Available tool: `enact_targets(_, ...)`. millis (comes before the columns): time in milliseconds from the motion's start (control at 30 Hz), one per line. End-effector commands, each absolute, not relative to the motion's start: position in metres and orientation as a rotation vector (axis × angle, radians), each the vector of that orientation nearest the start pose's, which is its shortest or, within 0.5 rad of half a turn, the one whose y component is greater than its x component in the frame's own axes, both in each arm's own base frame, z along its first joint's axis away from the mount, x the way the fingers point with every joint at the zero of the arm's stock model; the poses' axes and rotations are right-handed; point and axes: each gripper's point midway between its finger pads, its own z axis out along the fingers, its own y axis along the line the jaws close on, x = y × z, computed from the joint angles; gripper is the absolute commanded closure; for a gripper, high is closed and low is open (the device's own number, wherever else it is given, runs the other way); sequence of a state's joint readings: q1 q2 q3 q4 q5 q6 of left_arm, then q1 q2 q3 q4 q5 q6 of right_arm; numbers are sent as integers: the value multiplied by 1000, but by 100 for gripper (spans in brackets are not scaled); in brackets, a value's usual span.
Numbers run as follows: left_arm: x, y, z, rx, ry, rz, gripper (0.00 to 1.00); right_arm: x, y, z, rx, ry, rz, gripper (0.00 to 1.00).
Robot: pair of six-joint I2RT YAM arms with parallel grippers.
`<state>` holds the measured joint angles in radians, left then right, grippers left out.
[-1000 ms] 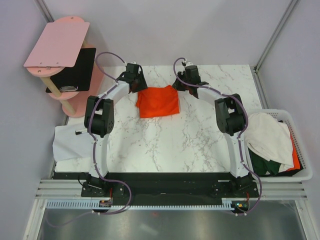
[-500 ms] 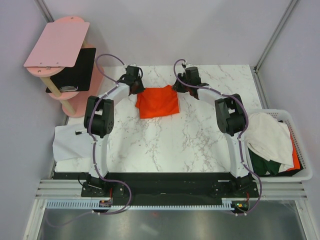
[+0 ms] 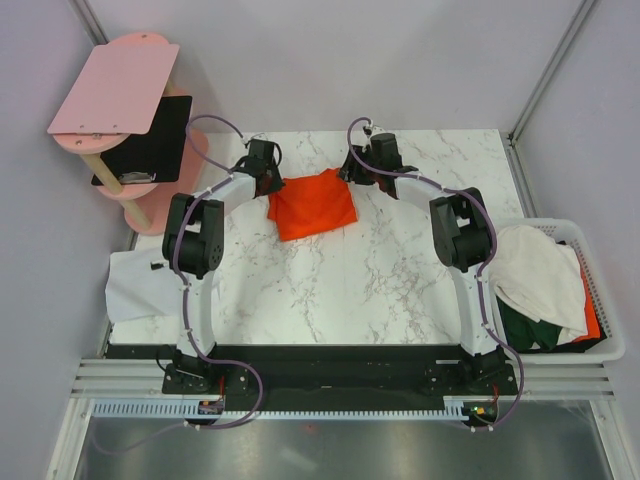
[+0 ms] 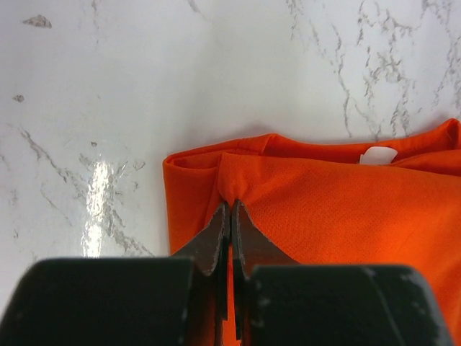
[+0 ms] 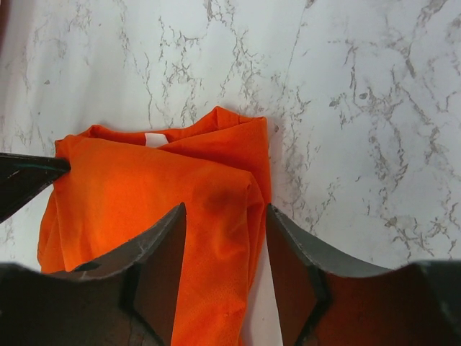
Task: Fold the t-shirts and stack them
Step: Smooth out wrinkles on the folded tshirt
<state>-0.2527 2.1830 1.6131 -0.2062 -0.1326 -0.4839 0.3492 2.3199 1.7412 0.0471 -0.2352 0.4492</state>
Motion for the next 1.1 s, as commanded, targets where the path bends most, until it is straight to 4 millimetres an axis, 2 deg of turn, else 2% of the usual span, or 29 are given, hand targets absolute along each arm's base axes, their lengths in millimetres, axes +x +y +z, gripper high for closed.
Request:
enact_targets(0, 557, -133, 107, -346, 2169, -245, 98, 575, 272, 88, -61, 2100, 749, 41)
enact_targets(67, 555, -135, 117, -329, 2154, -265, 98, 575, 271, 91, -56, 2088, 742, 36)
enact_targets(100, 555, -135, 130, -322, 2131, -277, 98, 572, 270, 91, -54, 2088, 741, 35)
enact_targets(267, 550, -140, 165, -290, 2081, -333, 98, 571, 269, 91, -42, 2085, 747, 34)
enact_targets(367, 544, -141, 181, -283, 2053, -353, 98, 569, 269, 86, -40, 2092, 751, 34)
enact_targets(433, 539, -136, 184, -299, 2047, -333, 98, 568, 269, 82, -36, 2101, 751, 33)
enact_targets(533, 536, -128, 176, -323, 2062, -291, 98, 566, 267, 80, -31, 2103, 752, 33)
enact_targets(633, 538, -127, 155, -335, 2105, -264, 98, 565, 266, 81, -29, 2101, 753, 29)
enact_targets(667, 539, -126, 141, -343, 2136, -251, 98, 565, 265, 81, -28, 2102, 752, 28)
enact_targets(800, 545, -121, 118, -385, 2166, -211, 98, 561, 260, 89, -43, 2092, 733, 20)
enact_targets(867, 547, -115, 110, -407, 2174, -184, 98, 559, 259, 96, -52, 2079, 726, 16)
enact_targets(1000, 554, -106, 93, -430, 2193, -150, 98, 551, 256, 98, -55, 2071, 727, 9)
enact_targets(1067, 557, -99, 89, -449, 2204, -123, 98, 545, 259, 104, -56, 2055, 760, 7)
